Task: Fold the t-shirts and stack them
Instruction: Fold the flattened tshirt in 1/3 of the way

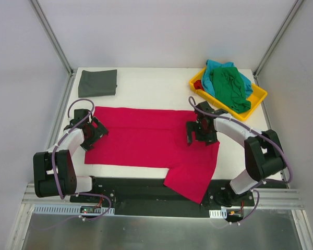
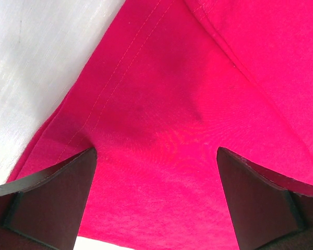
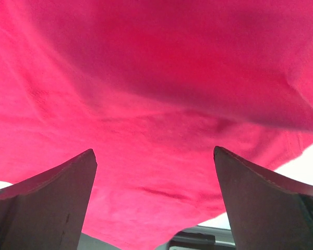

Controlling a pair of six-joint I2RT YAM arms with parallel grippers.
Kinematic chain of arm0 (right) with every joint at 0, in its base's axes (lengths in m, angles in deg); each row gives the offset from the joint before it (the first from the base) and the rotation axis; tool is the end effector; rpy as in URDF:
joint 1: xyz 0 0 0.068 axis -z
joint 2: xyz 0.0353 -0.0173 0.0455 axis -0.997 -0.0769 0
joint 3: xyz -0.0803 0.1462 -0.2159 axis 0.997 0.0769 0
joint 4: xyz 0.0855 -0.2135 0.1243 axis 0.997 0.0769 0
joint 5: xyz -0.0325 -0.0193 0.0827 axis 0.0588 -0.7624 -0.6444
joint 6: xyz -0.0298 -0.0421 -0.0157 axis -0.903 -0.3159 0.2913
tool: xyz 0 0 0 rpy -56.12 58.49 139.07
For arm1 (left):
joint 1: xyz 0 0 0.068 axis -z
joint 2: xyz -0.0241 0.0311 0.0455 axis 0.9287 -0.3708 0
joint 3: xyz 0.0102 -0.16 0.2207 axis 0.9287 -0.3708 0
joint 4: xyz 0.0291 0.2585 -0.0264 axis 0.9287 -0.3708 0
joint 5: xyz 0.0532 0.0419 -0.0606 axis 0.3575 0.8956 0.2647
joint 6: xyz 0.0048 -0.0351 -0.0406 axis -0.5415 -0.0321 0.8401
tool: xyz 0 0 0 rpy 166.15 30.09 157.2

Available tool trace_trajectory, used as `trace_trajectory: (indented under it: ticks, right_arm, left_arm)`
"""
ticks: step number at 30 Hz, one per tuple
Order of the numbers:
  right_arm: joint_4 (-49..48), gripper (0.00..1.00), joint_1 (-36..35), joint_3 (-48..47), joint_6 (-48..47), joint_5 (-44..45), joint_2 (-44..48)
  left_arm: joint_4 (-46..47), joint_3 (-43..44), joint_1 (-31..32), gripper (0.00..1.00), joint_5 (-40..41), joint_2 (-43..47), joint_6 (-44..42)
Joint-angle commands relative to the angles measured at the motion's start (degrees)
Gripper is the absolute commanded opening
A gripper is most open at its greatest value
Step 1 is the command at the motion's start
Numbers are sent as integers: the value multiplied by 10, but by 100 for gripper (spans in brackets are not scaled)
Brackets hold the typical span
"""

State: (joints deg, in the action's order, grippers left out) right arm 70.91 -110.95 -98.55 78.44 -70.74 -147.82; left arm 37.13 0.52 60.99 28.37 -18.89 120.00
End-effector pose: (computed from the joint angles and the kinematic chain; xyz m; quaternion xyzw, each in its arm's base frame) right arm 0.2774 0.1336 0.1888 -0.1887 0.9667 0.0691 0.1587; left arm 0.2437 0.0304 0.1744 -0.3557 0.8874 -0.0831 0.2814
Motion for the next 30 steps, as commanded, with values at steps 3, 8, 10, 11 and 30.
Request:
trace_trajectory:
  ticks: [3,8,10,11,30]
  right_arm:
    - [-46,98,25,65,-12,53,108]
    - [-89,96,50,76,-34,57,104]
    - [-102,94,62,74,-49,54,90]
    - [-109,93,67,73,-51,52,80]
    - [-85,78,75,38,-65,-6,59]
  left_arm:
    - [-5,0,-4,99,12,-9,-8]
    - [-5,1,-5,99,13,-12,-8]
    - [-5,1,-5,99,15,-9,-10]
    - [-5,1,-4,99,15,-8,-9]
    - [-5,-2,-5,99,19,-7,-14]
